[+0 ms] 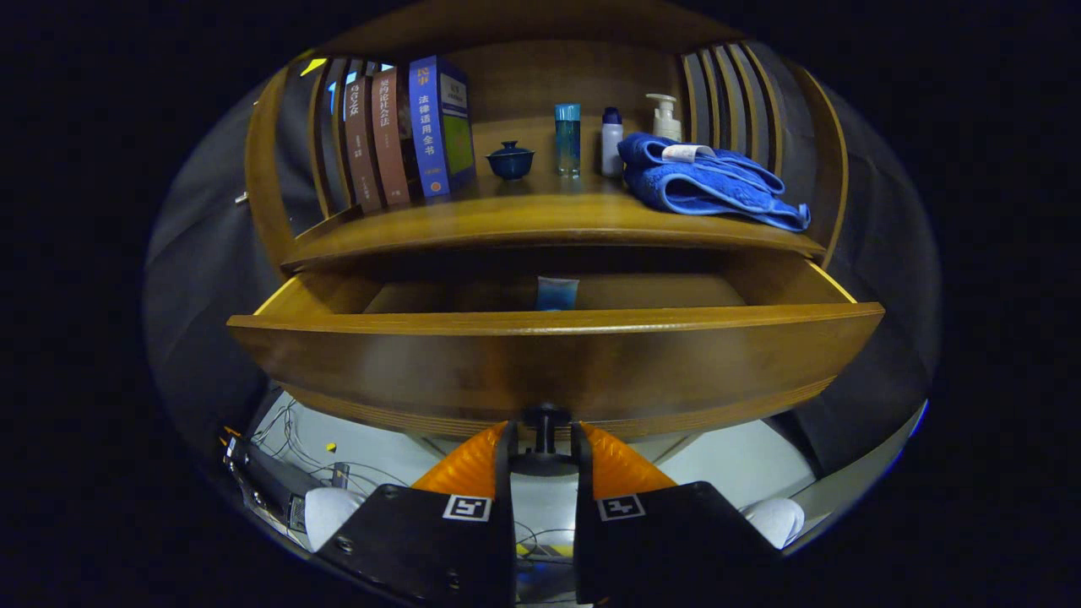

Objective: Pull open the drawer, take out the items inside it, and place them on the countertop above the cabinet.

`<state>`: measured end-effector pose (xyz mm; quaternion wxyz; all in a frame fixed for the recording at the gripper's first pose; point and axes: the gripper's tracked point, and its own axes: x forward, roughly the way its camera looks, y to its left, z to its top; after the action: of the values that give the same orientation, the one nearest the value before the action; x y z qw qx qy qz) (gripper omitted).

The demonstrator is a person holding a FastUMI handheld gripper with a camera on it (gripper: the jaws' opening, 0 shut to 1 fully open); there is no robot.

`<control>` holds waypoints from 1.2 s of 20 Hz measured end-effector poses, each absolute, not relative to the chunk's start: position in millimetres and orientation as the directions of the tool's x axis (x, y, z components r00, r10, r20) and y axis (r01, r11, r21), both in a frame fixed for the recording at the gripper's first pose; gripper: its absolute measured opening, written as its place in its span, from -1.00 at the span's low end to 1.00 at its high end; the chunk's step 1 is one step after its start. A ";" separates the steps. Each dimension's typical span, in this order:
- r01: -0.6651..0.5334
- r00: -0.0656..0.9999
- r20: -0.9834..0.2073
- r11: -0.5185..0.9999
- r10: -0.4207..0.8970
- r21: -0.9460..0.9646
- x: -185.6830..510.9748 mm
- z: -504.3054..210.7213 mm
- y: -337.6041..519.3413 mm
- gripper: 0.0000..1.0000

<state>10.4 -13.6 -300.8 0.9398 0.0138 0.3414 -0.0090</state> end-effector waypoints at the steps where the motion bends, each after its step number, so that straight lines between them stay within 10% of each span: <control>1: 0.025 0.762 -0.648 1.000 -0.006 0.019 -0.6 -300.1 -13.6 -0.39; 24: 0.049 0.706 -0.708 0.997 0.005 0.056 -90.6 -310.6 -13.0 -0.28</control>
<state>-90.6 -13.0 -310.6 0.9228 0.0354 0.3834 -0.0121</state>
